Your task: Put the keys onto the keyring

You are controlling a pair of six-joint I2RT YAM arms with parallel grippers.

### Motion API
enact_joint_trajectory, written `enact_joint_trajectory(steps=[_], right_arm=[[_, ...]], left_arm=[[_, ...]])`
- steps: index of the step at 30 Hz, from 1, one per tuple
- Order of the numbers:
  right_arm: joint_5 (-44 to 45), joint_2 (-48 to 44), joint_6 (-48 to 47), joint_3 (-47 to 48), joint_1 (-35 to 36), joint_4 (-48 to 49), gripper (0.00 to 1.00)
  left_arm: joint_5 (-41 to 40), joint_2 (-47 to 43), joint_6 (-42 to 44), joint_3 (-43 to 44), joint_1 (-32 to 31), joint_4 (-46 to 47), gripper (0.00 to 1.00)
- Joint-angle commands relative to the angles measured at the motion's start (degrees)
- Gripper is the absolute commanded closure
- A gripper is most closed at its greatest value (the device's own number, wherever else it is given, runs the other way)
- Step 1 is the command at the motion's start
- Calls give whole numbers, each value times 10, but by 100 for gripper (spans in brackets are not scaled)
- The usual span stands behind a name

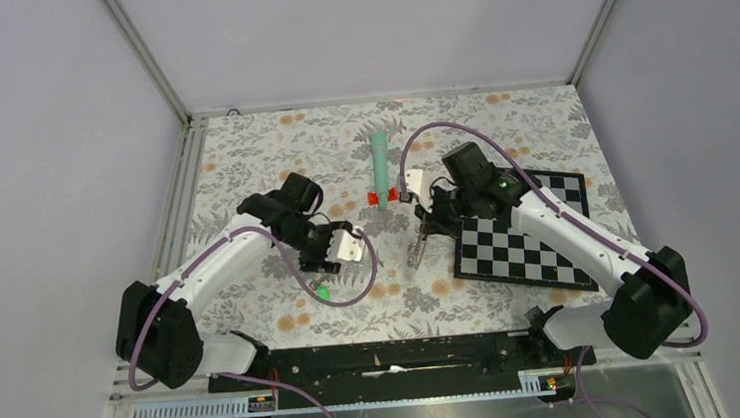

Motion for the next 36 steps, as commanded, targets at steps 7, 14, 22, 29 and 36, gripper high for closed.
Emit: enact_joint_trajectory(steps=[7, 14, 22, 29, 36], right_arm=[[-27, -21, 6, -24, 2, 48, 100], [-30, -25, 5, -29, 0, 48, 100], [-32, -28, 5, -33, -1, 49, 100], [-32, -29, 4, -35, -1, 49, 100], [-32, -31, 3, -36, -1, 49, 100]], left_arm=[[-124, 24, 99, -32, -3, -109, 52], [-144, 71, 106, -42, -3, -70, 55], [-145, 127, 113, -18, -4, -71, 53], [-140, 147, 111, -9, -5, -71, 53], [-142, 159, 113, -16, -8, -70, 56]])
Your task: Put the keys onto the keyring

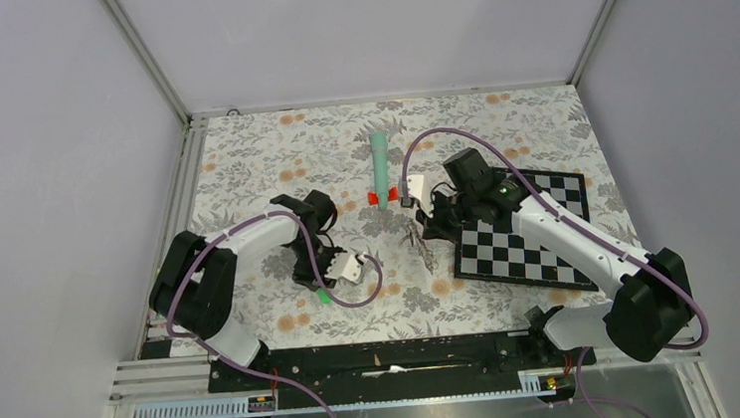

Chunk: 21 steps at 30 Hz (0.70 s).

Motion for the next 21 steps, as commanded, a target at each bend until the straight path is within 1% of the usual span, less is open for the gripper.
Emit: enact_joint_trajectory(steps=[1, 15, 21], right_arm=[[-16, -20, 1, -1, -1, 16, 100], [-15, -22, 3, -6, -1, 20, 100], [-16, -21, 3, -7, -2, 20, 100]], left_arm=[[3, 11, 16, 14, -4, -1, 58], [-6, 18, 13, 7, -9, -3, 73], [-8, 19, 11, 15, -9, -20, 84]])
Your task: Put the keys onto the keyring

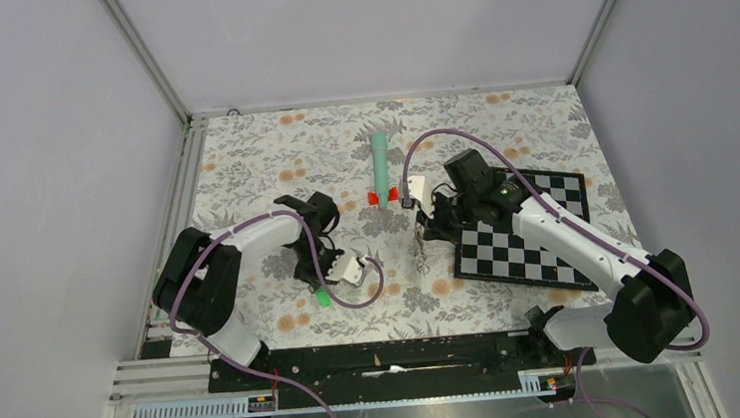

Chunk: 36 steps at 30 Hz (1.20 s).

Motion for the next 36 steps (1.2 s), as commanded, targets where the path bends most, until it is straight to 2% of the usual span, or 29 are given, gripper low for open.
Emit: enact_joint_trajectory(steps=[1, 8, 15, 21, 30, 36], right_arm=[[-16, -17, 3, -1, -2, 19, 100], [-15, -17, 3, 0, -1, 19, 100], [-11, -15, 7, 0, -2, 22, 100], [-12, -13, 14, -1, -4, 25, 100], [-7, -16, 16, -5, -9, 27, 100], [-9, -11, 16, -3, -10, 27, 100]], left_arm=[[-5, 2, 11, 18, -2, -22, 86], [-3, -9, 1, 35, -5, -38, 100], [38, -37, -35, 63, -5, -36, 100], [79, -75, -65, 62, -4, 12, 100], [88, -100, -74, -31, -6, 117, 100], [87, -93, -82, -52, -7, 137, 100]])
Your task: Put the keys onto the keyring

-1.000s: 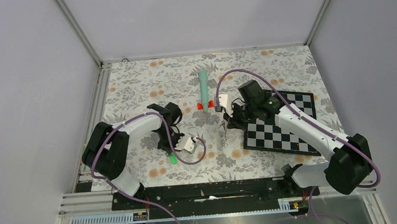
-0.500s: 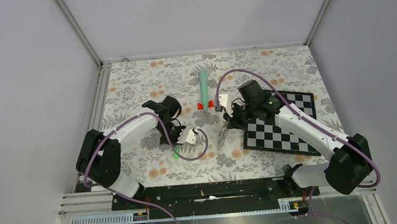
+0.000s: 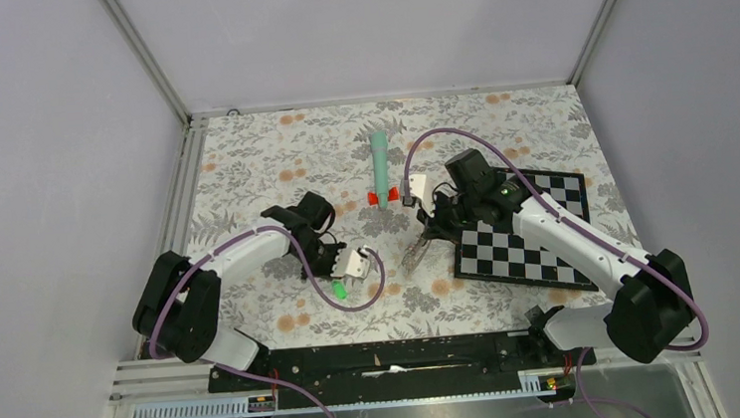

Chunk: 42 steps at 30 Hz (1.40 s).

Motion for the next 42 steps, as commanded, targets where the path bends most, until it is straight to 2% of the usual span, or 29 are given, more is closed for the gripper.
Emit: enact_joint_trajectory(steps=[1, 18, 22, 28, 42], right_arm=[[-10, -10, 5, 1, -3, 19, 100], [-8, -8, 2, -1, -4, 20, 100], [-7, -7, 3, -4, -4, 23, 100], [-7, -6, 3, -7, -4, 26, 100], [-8, -6, 3, -6, -5, 26, 100]], left_arm=[[21, -4, -5, -3, -3, 33, 100], [7, 8, -9, -33, -17, 32, 100], [3, 7, -15, -36, -20, 32, 97], [-2, 7, -14, -31, -23, 7, 93], [0, -6, -13, 9, -32, -59, 91]])
